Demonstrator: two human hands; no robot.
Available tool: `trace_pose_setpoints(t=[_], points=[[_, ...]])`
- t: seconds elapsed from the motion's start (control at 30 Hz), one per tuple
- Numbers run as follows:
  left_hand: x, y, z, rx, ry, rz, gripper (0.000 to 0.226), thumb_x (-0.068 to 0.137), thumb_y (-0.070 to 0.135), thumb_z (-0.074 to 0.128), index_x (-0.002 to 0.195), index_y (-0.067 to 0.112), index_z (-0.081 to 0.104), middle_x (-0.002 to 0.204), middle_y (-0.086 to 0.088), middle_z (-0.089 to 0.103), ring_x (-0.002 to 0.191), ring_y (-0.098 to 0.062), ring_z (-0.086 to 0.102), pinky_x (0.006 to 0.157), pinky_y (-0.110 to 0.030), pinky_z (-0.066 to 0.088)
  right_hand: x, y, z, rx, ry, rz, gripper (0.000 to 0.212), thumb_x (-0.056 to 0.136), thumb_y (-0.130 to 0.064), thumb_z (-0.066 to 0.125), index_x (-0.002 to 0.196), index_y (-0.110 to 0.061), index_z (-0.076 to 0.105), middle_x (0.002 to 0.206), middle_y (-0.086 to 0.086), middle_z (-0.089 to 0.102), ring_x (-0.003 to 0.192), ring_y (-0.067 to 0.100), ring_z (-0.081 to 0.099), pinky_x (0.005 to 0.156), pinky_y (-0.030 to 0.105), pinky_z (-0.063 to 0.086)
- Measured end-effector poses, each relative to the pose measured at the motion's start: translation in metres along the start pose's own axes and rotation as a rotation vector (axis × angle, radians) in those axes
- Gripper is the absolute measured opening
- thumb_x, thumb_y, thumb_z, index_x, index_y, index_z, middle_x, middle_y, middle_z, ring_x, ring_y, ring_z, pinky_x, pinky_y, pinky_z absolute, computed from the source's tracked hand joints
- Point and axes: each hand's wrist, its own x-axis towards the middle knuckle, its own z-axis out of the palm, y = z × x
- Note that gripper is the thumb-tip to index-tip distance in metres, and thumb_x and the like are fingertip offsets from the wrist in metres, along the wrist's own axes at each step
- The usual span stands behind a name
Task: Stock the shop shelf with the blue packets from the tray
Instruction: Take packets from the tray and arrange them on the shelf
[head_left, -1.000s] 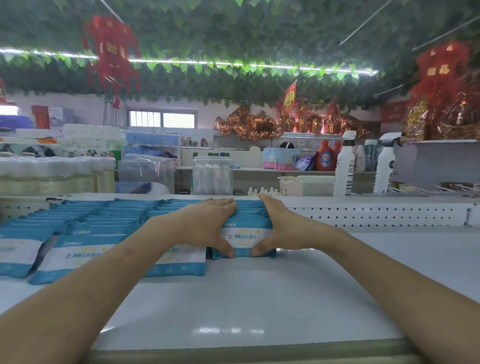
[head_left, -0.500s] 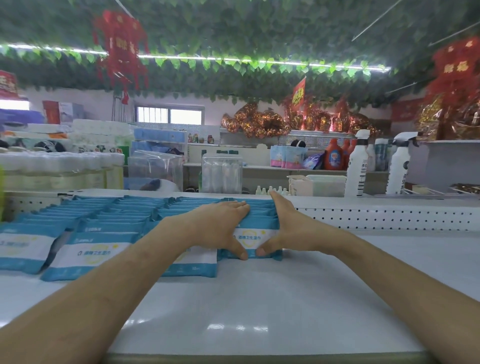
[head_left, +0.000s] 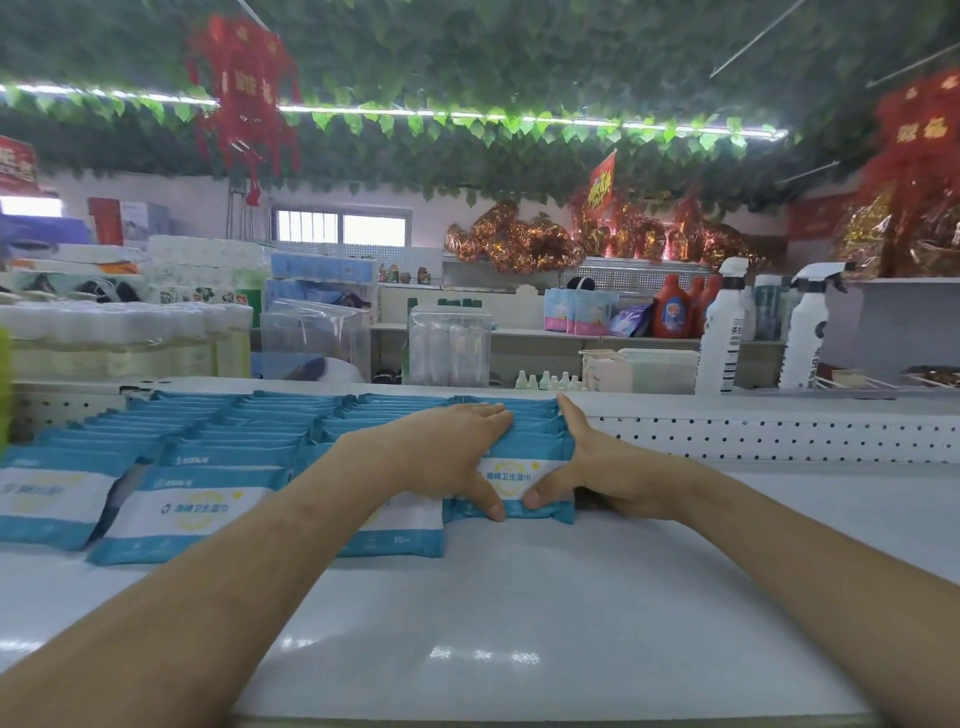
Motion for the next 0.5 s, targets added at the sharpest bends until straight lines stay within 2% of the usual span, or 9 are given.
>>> trace_pose_setpoints(t=[0.13, 0.23, 0.33, 0.4, 0.5], points=[[-0.001, 0.001, -0.001, 0.005, -0.005, 0.003, 0.111, 0.077, 0.068, 0.076, 0.160, 0.018, 0.022, 0.167, 0.002, 0.027, 0.148, -0.022, 0.033, 0.121, -0.036, 0.027, -0.003, -0.002, 0.001, 0.005, -0.016, -0.020, 0.149, 0.064, 0.003, 0.093, 0.158, -0.046, -0.012, 0.134, 0.003, 0.057, 0.120, 0.025, 0.064, 0.101, 0.047, 0.056], [-0.001, 0.003, -0.002, 0.011, -0.008, 0.003, 0.112, 0.078, 0.067, 0.075, 0.161, 0.018, 0.019, 0.168, 0.002, 0.025, 0.150, -0.021, 0.030, 0.122, -0.035, 0.026, -0.006, -0.005, 0.001, -0.034, -0.020, -0.020, 0.148, 0.064, 0.000, 0.094, 0.158, -0.045, -0.012, 0.135, 0.003, 0.055, 0.120, 0.025, 0.063, 0.101, 0.047, 0.055], [-0.001, 0.002, 0.000, 0.020, 0.000, 0.001, 0.112, 0.077, 0.070, 0.075, 0.160, 0.017, 0.021, 0.167, 0.001, 0.026, 0.149, -0.021, 0.030, 0.121, -0.036, 0.027, -0.010, -0.010, 0.000, -0.165, -0.001, -0.038, 0.148, 0.067, -0.010, 0.095, 0.159, -0.040, -0.017, 0.136, -0.006, 0.051, 0.121, 0.018, 0.060, 0.104, 0.041, 0.054], [-0.002, 0.002, 0.001, 0.027, 0.004, 0.000, 0.114, 0.077, 0.073, 0.072, 0.161, 0.017, 0.020, 0.168, 0.001, 0.022, 0.152, -0.021, 0.026, 0.123, -0.035, 0.024, -0.012, -0.014, -0.002, -0.286, 0.043, -0.070, 0.147, 0.066, -0.023, 0.097, 0.159, -0.040, -0.017, 0.144, -0.010, 0.042, 0.127, 0.015, 0.052, 0.108, 0.037, 0.049], [-0.002, 0.002, 0.003, 0.038, 0.016, -0.001, 0.112, 0.078, 0.077, 0.067, 0.161, 0.017, 0.021, 0.168, 0.000, 0.023, 0.152, -0.021, 0.027, 0.122, -0.037, 0.026, -0.012, -0.014, -0.005, -0.368, 0.065, -0.121, 0.136, 0.066, -0.037, 0.096, 0.159, -0.039, -0.003, 0.147, -0.011, 0.039, 0.127, 0.012, 0.049, 0.103, 0.031, 0.049]])
